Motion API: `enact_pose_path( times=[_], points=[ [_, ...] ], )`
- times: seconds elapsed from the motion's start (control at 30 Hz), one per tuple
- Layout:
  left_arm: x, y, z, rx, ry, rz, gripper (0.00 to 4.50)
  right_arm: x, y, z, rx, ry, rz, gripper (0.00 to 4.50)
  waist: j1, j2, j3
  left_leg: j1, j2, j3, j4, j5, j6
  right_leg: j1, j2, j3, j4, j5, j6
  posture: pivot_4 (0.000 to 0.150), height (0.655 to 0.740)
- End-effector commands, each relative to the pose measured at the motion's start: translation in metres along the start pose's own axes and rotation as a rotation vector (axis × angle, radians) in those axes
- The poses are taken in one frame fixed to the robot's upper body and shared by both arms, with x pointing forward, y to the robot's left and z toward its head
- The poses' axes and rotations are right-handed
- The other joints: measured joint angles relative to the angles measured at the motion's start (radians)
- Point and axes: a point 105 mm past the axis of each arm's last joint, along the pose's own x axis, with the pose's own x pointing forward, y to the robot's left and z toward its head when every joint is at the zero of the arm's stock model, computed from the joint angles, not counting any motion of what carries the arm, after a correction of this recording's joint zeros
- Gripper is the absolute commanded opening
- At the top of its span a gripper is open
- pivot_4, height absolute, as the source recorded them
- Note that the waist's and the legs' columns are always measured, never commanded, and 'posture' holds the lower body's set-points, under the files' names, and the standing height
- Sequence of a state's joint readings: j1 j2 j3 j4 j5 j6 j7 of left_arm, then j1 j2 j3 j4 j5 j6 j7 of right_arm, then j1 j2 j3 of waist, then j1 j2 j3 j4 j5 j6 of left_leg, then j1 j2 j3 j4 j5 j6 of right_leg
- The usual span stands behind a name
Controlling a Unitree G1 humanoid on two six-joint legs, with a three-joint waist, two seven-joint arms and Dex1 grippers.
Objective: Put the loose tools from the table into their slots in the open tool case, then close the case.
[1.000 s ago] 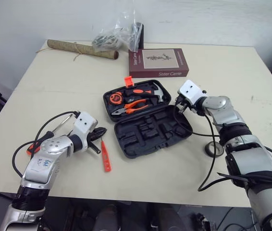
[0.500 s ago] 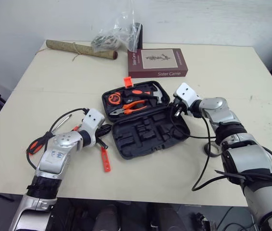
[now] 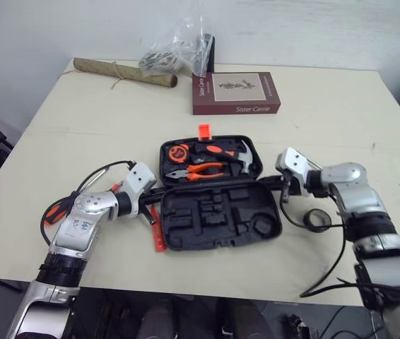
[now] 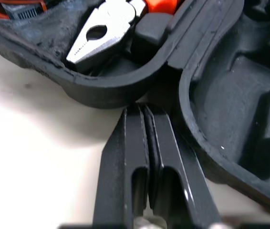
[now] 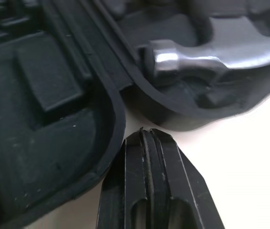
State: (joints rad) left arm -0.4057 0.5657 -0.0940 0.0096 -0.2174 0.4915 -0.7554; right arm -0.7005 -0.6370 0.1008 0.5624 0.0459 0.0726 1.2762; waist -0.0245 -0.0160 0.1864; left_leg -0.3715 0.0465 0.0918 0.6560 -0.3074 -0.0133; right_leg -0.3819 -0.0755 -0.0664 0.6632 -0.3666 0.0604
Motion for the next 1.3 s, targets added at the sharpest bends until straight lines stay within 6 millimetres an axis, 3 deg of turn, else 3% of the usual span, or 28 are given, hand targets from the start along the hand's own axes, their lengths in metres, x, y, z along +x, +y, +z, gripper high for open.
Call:
enact_pose_path(
  times=[0.03,0.33,0.5,0.7,1.13,1.3],
  points=[
    [0.002,-0.019,0.006,0.055,-0.018,-0.106,0.04,-0.009,0.013,0.012,-0.015,-0.035,0.036,0.0,0.0,0.0,0.0,0.0,0.0,0.0,0.0,0.0,0.0,0.0,0.0,0.0,-0.001,0.0,0.0,0.15,0.74],
    [-0.004,-0.033,-0.001,0.109,0.008,-0.171,0.04,-0.03,0.036,0.006,0.012,0.004,0.053,0.0,0.001,0.0,0.0,0.0,0.0,0.0,0.001,-0.001,0.001,0.0,0.0,0.0,-0.002,0.0,0.0,0.15,0.74],
    [-0.006,-0.03,-0.002,0.121,0.011,-0.137,0.04,-0.035,0.043,0.003,0.04,0.017,0.07,0.0,0.001,0.0,0.0,0.0,0.0,0.0,0.001,-0.001,0.001,0.001,0.0,0.0,-0.002,0.0,0.0,0.15,0.74],
    [-0.013,-0.007,0.001,0.12,-0.016,-0.034,0.04,-0.038,0.041,-0.003,0.035,0.032,0.044,0.0,0.001,0.0,0.0,0.0,0.0,0.0,0.002,-0.001,0.001,0.001,0.0,0.0,-0.002,0.0,0.0,0.15,0.74],
    [-0.004,-0.017,0.002,0.094,-0.037,-0.076,0.04,-0.029,0.03,-0.006,0.013,0.001,-0.018,0.0,0.0,0.0,0.0,0.0,0.0,0.0,0.002,-0.001,0.001,0.001,0.0,0.0,-0.002,0.0,0.0,0.15,0.74],
    [-0.011,-0.001,0.014,0.086,-0.106,0.02,0.04,-0.034,0.026,-0.003,0.013,-0.019,-0.058,0.0,0.0,0.0,0.0,0.0,0.0,0.0,0.003,-0.001,0.001,0.001,0.0,0.0,-0.002,0.0,0.0,0.15,0.74]
  ],
)
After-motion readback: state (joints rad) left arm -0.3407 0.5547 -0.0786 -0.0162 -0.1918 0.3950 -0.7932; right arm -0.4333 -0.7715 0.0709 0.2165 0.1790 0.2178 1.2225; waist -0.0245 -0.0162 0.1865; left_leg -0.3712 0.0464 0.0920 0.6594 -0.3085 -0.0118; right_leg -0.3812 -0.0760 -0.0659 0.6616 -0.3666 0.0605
